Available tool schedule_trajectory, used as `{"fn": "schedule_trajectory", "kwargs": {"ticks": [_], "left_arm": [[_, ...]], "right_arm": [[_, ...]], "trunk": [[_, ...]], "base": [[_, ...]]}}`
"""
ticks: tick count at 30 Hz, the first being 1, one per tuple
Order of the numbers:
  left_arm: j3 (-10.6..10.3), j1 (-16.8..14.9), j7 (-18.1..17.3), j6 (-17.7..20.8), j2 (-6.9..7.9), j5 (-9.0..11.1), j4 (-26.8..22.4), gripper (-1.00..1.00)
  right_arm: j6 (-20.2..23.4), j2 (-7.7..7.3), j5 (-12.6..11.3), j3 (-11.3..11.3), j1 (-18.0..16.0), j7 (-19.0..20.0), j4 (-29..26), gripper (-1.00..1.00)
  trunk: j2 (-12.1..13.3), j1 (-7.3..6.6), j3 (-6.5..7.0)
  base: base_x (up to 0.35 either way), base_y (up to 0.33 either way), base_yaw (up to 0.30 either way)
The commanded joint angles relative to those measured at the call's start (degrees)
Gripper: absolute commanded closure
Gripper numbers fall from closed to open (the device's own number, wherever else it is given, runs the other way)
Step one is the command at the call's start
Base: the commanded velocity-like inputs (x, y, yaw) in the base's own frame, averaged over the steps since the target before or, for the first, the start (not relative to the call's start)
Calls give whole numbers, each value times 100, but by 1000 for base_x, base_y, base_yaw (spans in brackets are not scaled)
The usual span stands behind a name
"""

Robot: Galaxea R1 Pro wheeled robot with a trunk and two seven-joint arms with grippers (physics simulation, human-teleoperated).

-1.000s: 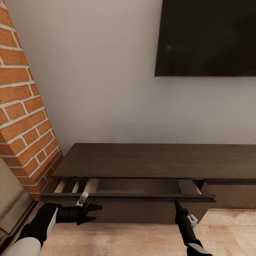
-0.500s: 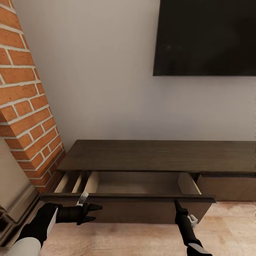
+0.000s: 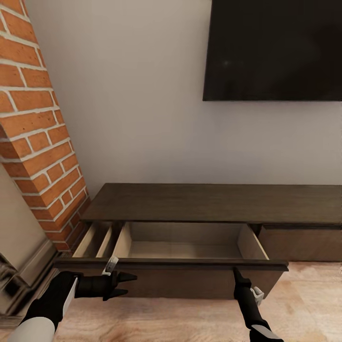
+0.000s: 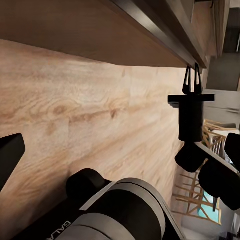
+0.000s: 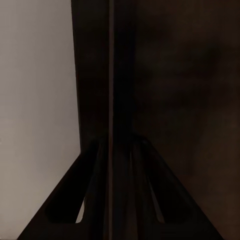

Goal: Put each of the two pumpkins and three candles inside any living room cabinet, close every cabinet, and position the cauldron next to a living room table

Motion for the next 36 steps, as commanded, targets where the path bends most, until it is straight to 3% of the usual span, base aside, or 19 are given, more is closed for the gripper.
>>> {"fn": "schedule_trajectory", "kwargs": {"ticks": [1,36], "left_arm": [[0,1,1,0,2,-1,0,-100],[0,1,2,0,3,1,0,-100]], "right_arm": [[22,0,-23,-18,-2,75,-12,100],[20,0,-23,-18,-2,75,-12,100]], "trunk": [[-1,-1,1],[-1,-1,1]], "base": [[-76,0,0],[-90,0,0]]}}
